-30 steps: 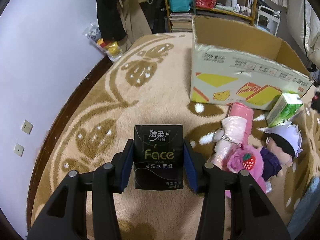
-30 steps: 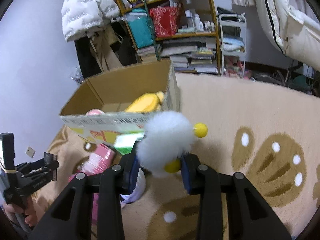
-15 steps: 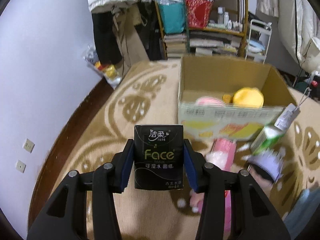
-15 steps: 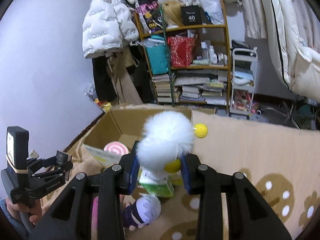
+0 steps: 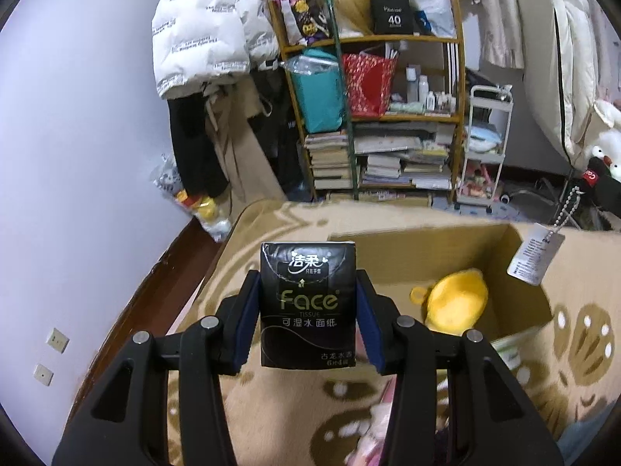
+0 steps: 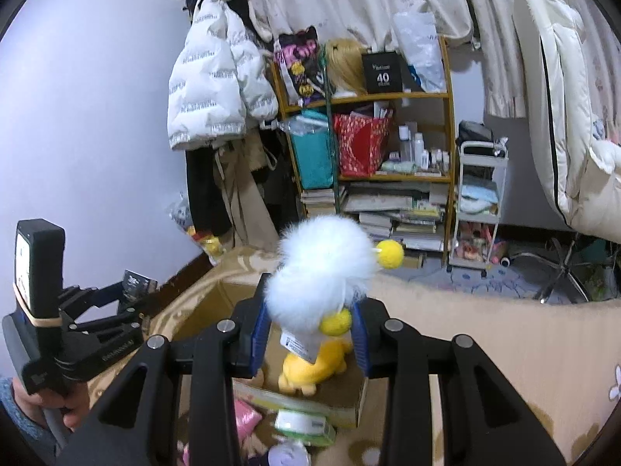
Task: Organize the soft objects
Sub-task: 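Drop the tissue pack into the box with left tool while right tool releases the chick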
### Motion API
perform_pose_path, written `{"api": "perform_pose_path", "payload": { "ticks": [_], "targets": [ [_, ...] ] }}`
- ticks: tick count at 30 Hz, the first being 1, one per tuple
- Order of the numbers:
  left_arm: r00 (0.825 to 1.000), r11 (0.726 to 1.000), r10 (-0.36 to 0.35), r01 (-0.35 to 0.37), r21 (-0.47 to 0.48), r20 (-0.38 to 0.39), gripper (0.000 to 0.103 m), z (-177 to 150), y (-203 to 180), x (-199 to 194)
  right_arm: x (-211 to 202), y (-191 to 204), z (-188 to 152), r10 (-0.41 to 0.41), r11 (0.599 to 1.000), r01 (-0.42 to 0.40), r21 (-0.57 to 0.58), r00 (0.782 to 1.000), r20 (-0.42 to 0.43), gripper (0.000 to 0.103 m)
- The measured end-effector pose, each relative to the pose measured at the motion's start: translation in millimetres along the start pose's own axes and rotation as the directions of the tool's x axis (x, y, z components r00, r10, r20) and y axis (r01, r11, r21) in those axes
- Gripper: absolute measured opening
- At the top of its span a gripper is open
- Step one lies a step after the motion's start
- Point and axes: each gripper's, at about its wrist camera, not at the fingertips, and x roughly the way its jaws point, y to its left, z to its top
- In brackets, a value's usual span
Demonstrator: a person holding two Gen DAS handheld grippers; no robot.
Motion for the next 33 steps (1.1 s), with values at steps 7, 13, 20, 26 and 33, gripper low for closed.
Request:
{"api": "perform_pose_path", "payload": {
  "ticks": [7, 13, 20, 26, 33],
  "targets": [
    [0.999, 0.999, -0.034, 0.035, -0.022, 0.030, 0.045, 12, -10, 28, 22, 3, 3, 0.000, 1.000, 0.000, -0.021, 1.000, -0.019, 0.038],
    [0.996, 0.996, -0.080, 0.079, -0.044, -0.031, 0.045, 4, -21, 56, 49, 1, -20, -0.004, 1.000, 0.002, -0.011, 0.994, -0.112, 0.039],
    [0.991, 0.995, -0.096, 0.095, -0.026, -0.090, 0.046, -8, -34, 72, 66, -8, -47, 0.016, 1.000, -0.012, 0.022, 0.978, -0.210, 0.040],
    [0.989, 0.994, -0.108, 0.106, -0.030, -0.101, 0.065, -11, -32, 72, 68, -11, -55, -0.002, 1.000, 0.003, 0.006, 0.974, -0.228, 0.045],
    [0.989, 0.995, -0.095, 0.091, -0.040, -0.115, 0.087, -9, -22, 61, 57, -13, -52, -0.006, 0.999, 0.014, 0.037, 0.974, -0.225, 0.081]
  ]
}}
